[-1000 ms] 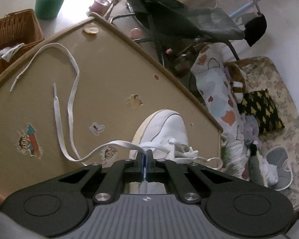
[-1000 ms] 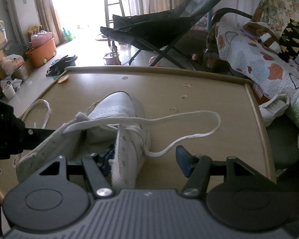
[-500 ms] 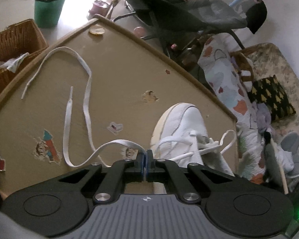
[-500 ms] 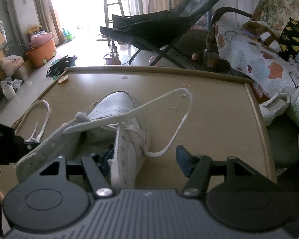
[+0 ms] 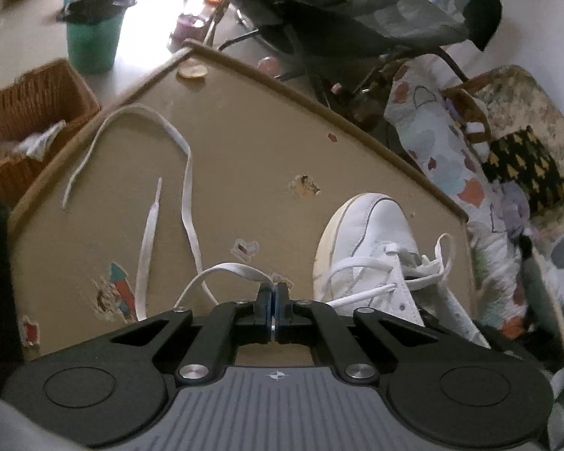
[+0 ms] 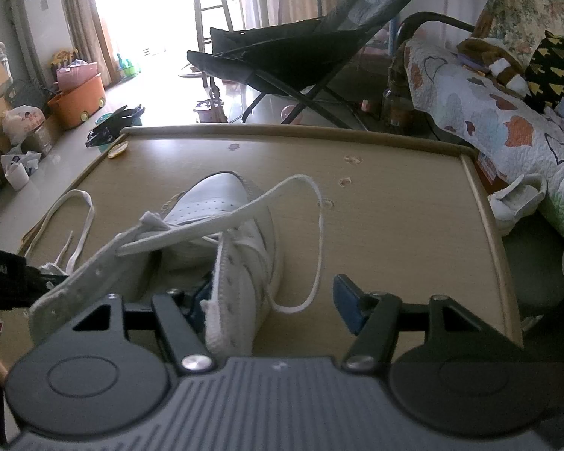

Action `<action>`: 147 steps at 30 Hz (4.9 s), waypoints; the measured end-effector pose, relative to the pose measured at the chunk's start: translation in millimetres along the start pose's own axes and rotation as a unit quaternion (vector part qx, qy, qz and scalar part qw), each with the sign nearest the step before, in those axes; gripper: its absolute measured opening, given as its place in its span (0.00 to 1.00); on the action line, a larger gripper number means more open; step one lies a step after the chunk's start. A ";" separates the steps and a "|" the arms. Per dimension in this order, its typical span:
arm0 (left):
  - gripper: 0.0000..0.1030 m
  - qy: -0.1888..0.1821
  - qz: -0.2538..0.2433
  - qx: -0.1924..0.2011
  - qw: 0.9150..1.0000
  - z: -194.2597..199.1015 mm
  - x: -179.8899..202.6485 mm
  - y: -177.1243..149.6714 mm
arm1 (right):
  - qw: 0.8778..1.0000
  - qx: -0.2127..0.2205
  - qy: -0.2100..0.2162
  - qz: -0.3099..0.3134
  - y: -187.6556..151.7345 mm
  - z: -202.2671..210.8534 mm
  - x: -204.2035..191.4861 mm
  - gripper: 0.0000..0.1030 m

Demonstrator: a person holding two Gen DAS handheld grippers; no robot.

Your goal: Lace up shoes with both hands

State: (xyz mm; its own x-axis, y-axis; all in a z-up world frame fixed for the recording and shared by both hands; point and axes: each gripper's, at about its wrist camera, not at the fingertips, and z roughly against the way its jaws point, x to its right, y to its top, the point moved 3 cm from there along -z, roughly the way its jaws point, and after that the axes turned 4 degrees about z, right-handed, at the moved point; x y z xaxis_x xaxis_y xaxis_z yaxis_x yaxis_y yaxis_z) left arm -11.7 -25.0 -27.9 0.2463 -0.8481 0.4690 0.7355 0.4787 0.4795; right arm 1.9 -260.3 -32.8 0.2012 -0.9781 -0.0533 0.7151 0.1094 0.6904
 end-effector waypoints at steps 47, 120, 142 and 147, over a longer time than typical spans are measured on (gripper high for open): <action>0.02 0.068 -0.014 0.015 0.997 20.1 -44.2 12.1 | 1.000 0.003 -0.014 0.025 -2.0 4.2 -0.7 0.63; 0.41 -0.041 -0.457 0.062 0.886 42.0 70.8 -38.9 | 1.000 0.006 -0.013 0.020 -3.5 2.9 2.3 0.67; 0.09 -0.121 -0.576 -0.005 0.808 31.5 74.1 -2.3 | 1.000 0.007 -0.013 0.013 -5.0 2.7 2.7 0.70; 0.03 -0.093 -0.583 0.003 0.807 25.7 79.1 -2.0 | 1.000 0.008 -0.014 0.012 -4.8 2.5 2.2 0.72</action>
State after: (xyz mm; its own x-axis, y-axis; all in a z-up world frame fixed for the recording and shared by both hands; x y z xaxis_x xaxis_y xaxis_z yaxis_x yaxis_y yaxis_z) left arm -9.9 -87.1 27.2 -0.7102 -0.6748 -0.2005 0.3961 -0.6185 0.6787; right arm -2.8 -263.5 -34.4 0.1992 -0.9798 -0.0172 0.6992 0.1298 0.7031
